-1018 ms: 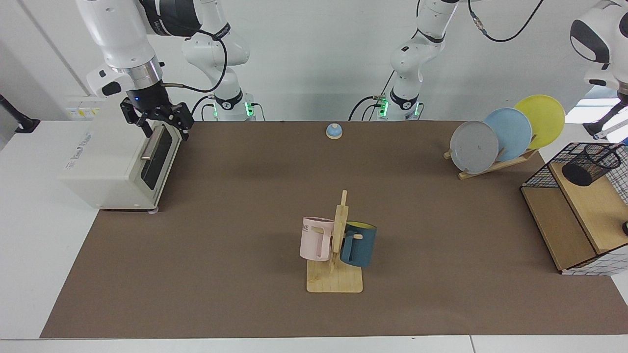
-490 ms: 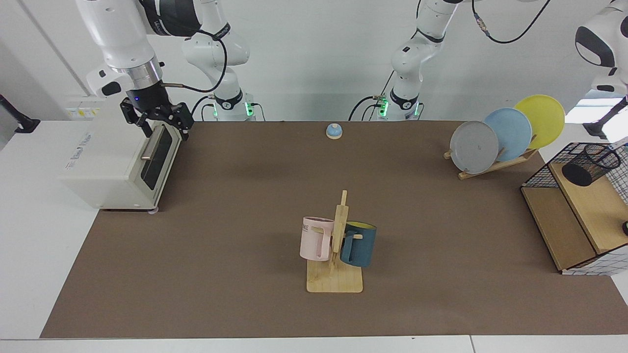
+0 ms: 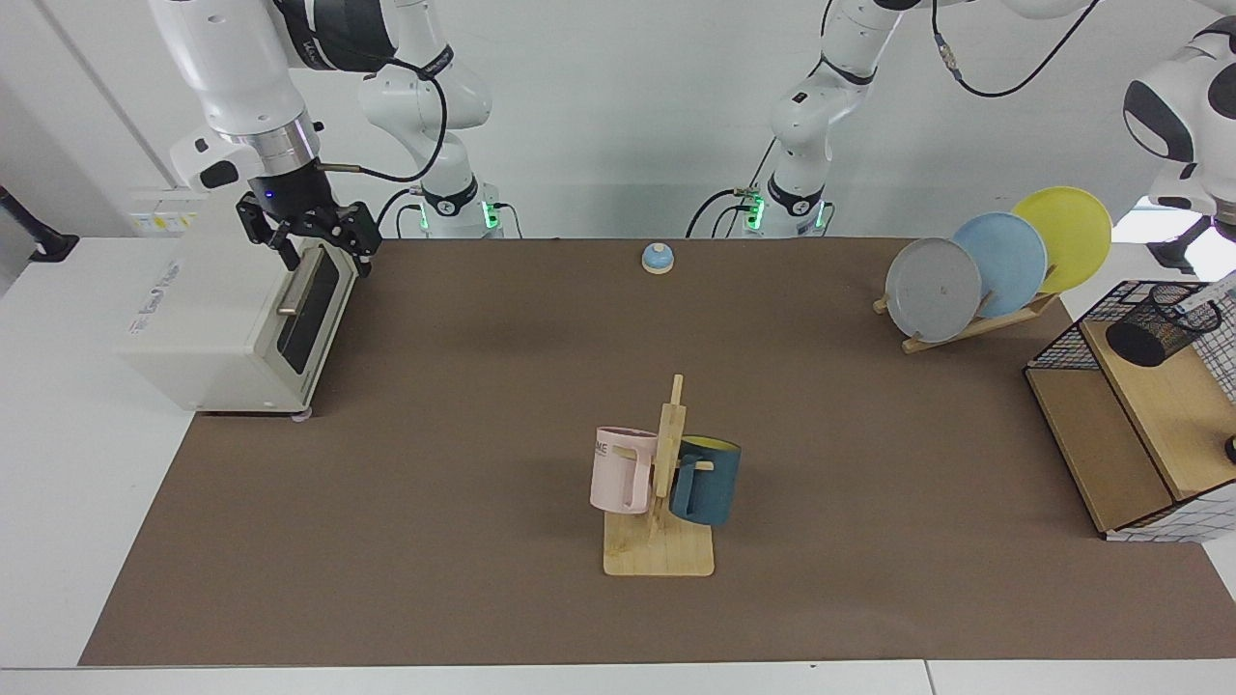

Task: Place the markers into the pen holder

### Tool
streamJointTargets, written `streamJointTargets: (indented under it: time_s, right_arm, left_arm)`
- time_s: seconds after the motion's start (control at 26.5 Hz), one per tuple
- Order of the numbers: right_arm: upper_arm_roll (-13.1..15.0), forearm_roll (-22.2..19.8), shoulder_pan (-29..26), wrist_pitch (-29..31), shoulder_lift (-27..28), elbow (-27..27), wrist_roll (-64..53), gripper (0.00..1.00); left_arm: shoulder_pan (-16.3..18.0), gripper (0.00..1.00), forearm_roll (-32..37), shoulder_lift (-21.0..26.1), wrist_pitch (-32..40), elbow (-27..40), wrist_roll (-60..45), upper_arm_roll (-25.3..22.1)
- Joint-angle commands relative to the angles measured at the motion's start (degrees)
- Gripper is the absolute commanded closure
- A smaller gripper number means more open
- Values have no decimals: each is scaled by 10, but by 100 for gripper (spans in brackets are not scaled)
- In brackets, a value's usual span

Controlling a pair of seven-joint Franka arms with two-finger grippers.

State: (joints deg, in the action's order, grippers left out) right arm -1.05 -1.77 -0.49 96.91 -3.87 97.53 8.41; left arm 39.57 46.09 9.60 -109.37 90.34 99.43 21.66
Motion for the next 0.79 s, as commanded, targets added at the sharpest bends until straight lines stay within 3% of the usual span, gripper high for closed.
streamJointTargets:
  time_s: [0.0,0.45,0.49,0.57,0.6,0.75]
  right_arm:
    - [-7,4,-12,-7,1,-5,-8,0]
    - [-7,4,-12,-7,1,-6,-8,0]
    - [-7,4,-12,-7,1,-5,-8,0]
    - [-7,4,-12,-7,1,-6,-8,0]
    - [-7,4,-12,-7,1,-6,-8,0]
    - [-7,4,-12,-7,1,-6,-8,0]
  left_arm:
    - [14,100,6,-10,-30,33,-25,4]
    - [32,100,7,8,-54,55,-55,4]
    - [31,75,8,9,-52,52,-54,4]
    - [30,7,11,9,-52,48,-53,4]
    - [29,0,11,9,-52,48,-53,4]
    - [24,0,12,9,-49,41,-52,5]
